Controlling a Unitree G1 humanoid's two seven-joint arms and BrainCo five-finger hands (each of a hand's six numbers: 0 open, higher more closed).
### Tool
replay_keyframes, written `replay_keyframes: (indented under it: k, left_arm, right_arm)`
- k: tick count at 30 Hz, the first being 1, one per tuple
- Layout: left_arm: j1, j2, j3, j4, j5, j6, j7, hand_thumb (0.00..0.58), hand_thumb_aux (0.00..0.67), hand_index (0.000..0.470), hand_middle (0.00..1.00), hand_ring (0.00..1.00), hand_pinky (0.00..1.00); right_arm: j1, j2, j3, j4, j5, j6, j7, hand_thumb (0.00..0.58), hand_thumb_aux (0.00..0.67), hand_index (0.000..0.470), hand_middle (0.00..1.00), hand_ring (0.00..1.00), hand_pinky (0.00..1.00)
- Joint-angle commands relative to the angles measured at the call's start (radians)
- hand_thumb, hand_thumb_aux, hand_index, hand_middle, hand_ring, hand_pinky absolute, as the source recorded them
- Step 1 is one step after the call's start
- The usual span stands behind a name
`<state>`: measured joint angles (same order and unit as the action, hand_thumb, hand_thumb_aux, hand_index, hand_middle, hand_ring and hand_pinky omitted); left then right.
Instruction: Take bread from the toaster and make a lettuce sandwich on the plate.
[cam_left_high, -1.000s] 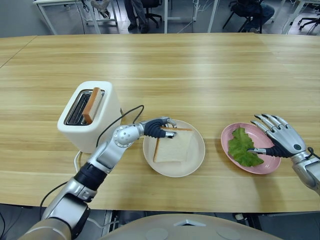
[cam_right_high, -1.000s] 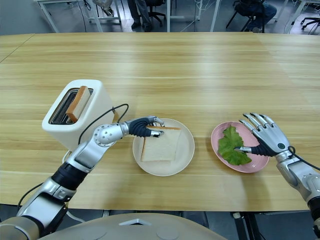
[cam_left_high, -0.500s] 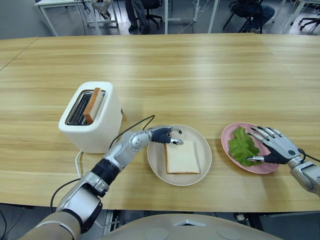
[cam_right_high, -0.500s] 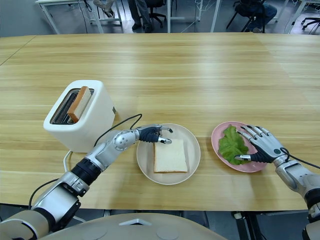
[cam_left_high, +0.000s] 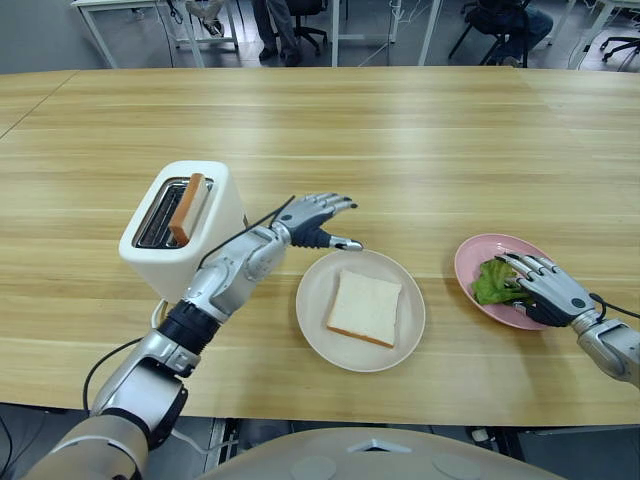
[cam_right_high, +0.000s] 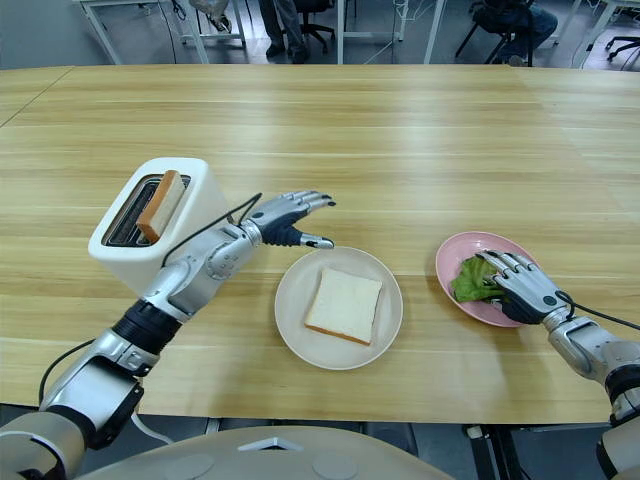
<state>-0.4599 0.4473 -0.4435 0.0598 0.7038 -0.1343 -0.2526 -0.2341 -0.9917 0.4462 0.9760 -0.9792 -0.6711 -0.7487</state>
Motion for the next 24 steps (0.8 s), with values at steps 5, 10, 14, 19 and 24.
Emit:
replay_keyframes:
  k: [5,10,14,19,24]
  left_arm:
    - [0.126,0.092,0.215,-0.374,0.117,0.14,0.007,0.0,0.0,0.0,0.0,0.0,0.0]
    - [0.238,0.163,0.431,-0.548,0.194,0.27,-0.03,0.0,0.0,0.0,0.0,0.0,0.0]
    - [0.339,0.222,0.576,-0.566,0.262,0.387,-0.107,0.0,0.0,0.0,0.0,0.0,0.0]
    - [0.418,0.248,0.609,-0.528,0.298,0.469,-0.201,0.0,0.0,0.0,0.0,0.0,0.0]
    - [0.436,0.243,0.556,-0.485,0.309,0.497,-0.27,0.0,0.0,0.0,0.0,0.0,0.0]
  right_arm:
    - [0.045,-0.064,-0.138,-0.247,0.178,-0.084,0.045,0.58,0.67,0.46,0.0,0.0,0.0]
    - [0.111,-0.052,-0.263,-0.566,0.284,-0.032,0.173,0.58,0.67,0.46,0.0,0.0,0.0]
    - [0.127,0.032,-0.295,-0.787,0.337,0.043,0.312,0.58,0.67,0.46,0.0,0.0,0.0]
    - [0.111,0.178,-0.255,-0.905,0.303,0.087,0.415,0.58,0.67,0.46,0.0,0.0,0.0]
    - [0.069,0.299,-0.201,-0.942,0.234,0.095,0.471,0.58,0.67,0.46,0.0,0.0,0.0]
